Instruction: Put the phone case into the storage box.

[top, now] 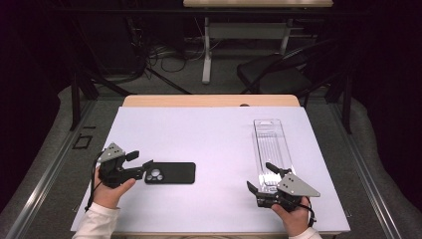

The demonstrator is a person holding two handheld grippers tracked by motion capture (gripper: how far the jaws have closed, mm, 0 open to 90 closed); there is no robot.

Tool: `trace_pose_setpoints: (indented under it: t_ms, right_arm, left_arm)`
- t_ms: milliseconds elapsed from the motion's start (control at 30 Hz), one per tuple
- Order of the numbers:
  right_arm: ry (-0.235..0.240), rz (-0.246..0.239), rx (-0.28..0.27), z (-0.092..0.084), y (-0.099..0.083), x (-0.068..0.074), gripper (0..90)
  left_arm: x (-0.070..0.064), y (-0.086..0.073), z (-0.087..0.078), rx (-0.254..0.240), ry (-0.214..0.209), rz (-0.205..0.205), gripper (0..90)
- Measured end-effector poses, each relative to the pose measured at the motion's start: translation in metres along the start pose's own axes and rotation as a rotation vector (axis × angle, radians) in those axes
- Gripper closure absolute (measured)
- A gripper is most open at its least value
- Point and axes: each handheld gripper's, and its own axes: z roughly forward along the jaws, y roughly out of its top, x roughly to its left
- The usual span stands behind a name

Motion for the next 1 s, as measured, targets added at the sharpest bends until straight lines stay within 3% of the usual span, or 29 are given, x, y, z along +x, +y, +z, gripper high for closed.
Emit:
trace_pose_setpoints:
  t_ms: [167,267,300,533,600,667,933,1000]
  right_arm:
    - [-0.001,0.003,0.003,0.0,0.0,0.0,13.8]
    - [-0.003,0.005,0.002,0.001,-0.001,-0.001,13.8]
    - [-0.004,0.005,0.002,0.0,-0.001,-0.001,13.8]
    - [-0.003,0.004,0.003,0.001,-0.001,-0.001,13.8]
    - [-0.001,-0.002,0.005,0.001,-0.001,0.0,13.8]
    - [-0.001,0.002,0.01,0.001,-0.002,-0.001,13.8]
    - [0.0,-0.002,0.017,0.001,-0.002,-0.001,13.8]
    - [0.0,-0.001,0.018,0.002,-0.002,0.0,13.8]
  left_arm:
    - [0.003,0.011,0.009,0.022,0.0,0.011,42.0]
    - [0.003,0.017,0.013,0.033,-0.027,-0.005,47.3]
    - [0.002,0.02,0.015,0.041,-0.017,-0.001,53.2]
    - [0.006,0.026,0.029,0.07,0.002,-0.009,65.1]
    - [0.008,0.026,0.035,0.092,0.023,-0.013,75.8]
    - [0.011,0.024,0.041,0.114,0.032,-0.014,80.8]
    - [0.022,0.01,0.06,0.141,0.037,-0.091,87.1]
    - [0.025,0.007,0.063,0.152,0.049,-0.091,88.1]
